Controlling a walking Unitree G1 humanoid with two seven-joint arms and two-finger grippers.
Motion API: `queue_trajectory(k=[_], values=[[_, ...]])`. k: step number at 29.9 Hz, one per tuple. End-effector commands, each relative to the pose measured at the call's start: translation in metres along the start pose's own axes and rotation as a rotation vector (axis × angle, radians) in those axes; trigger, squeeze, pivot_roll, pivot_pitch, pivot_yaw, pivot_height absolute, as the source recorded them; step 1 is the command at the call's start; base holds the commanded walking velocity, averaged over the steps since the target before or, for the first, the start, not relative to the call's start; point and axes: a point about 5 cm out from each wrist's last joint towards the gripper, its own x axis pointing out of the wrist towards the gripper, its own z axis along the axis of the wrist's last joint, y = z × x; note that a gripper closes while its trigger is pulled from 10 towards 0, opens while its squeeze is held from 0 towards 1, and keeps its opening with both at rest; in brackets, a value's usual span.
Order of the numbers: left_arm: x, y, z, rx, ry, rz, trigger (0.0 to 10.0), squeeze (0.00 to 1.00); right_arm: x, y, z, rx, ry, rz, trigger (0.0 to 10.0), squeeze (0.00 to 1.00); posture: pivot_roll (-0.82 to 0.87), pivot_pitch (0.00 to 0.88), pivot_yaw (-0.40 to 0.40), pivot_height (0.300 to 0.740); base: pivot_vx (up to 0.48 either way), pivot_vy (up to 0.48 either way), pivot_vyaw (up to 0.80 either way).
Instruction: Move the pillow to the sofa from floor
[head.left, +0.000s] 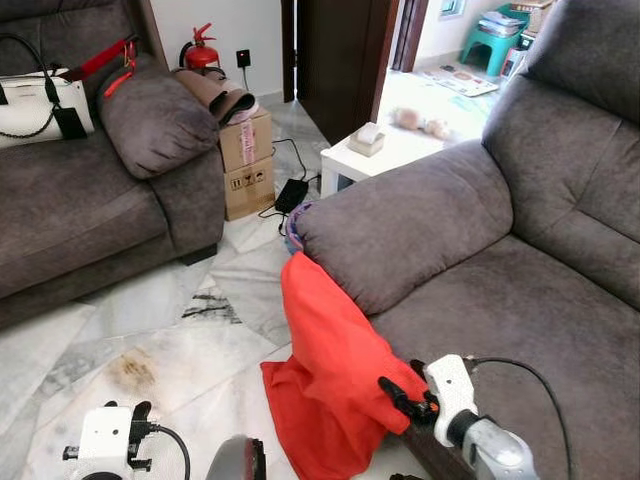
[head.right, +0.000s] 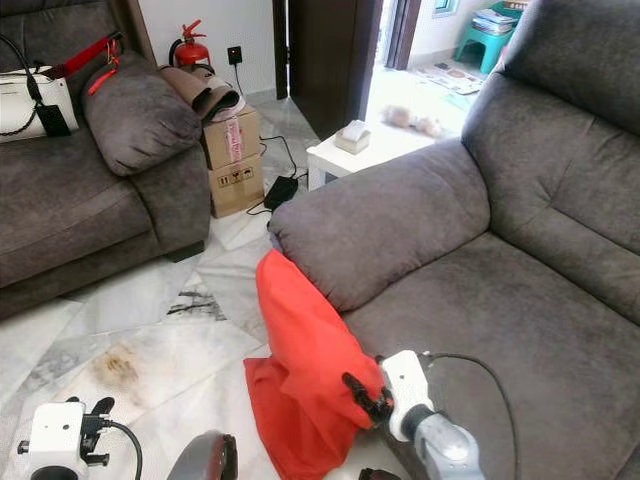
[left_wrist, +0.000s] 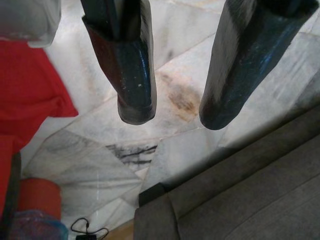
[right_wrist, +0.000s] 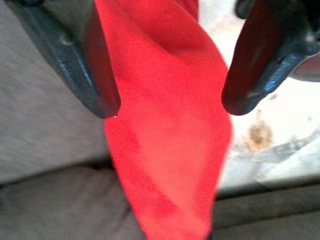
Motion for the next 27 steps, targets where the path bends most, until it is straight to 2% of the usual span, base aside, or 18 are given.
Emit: queue_trajectory(k=[1,4,7,12,17,24,27], values=[[-0.003,0.000,-0.004,0.007,0.013,-0.005,10.0,0.00,0.001,0.001,-0.005,-0.011,0.049,0.001,10.0,1.00,0.16,0.128,-0.019,0.610,0.000,0.000,0.00],[-0.003,-0.001,-0.004,0.004,0.013,-0.005,10.0,0.00,0.003,0.002,-0.007,-0.012,0.073,-0.015,10.0,1.00,0.16,0.126,-0.019,0.610,0.000,0.000,0.00],[-0.003,0.000,-0.004,0.002,0.012,0.002,10.0,0.00,0.010,0.001,-0.007,0.007,0.120,-0.102,10.0,1.00,0.16,0.124,-0.020,0.610,0.000,0.000,0.00],[-0.002,0.005,-0.004,-0.004,0.020,0.028,10.0,0.00,0.014,-0.003,-0.005,0.049,0.131,-0.188,10.0,1.00,0.17,0.127,-0.016,0.610,0.000,0.000,0.00],[-0.009,0.015,-0.027,-0.009,0.145,0.098,10.0,0.00,0.017,-0.009,0.005,0.089,0.077,-0.235,10.0,1.00,0.17,0.135,-0.017,0.610,0.000,0.000,0.00],[-0.017,0.012,-0.041,-0.007,0.204,0.086,10.0,0.00,0.011,-0.021,0.003,0.103,0.085,-0.304,10.0,1.00,0.17,0.137,-0.019,0.610,0.000,0.000,0.00],[-0.019,0.010,-0.044,-0.008,0.217,0.082,10.0,0.00,0.009,-0.023,0.003,0.151,0.082,-0.299,10.0,1.00,0.17,0.137,-0.019,0.610,0.000,0.000,0.00]])
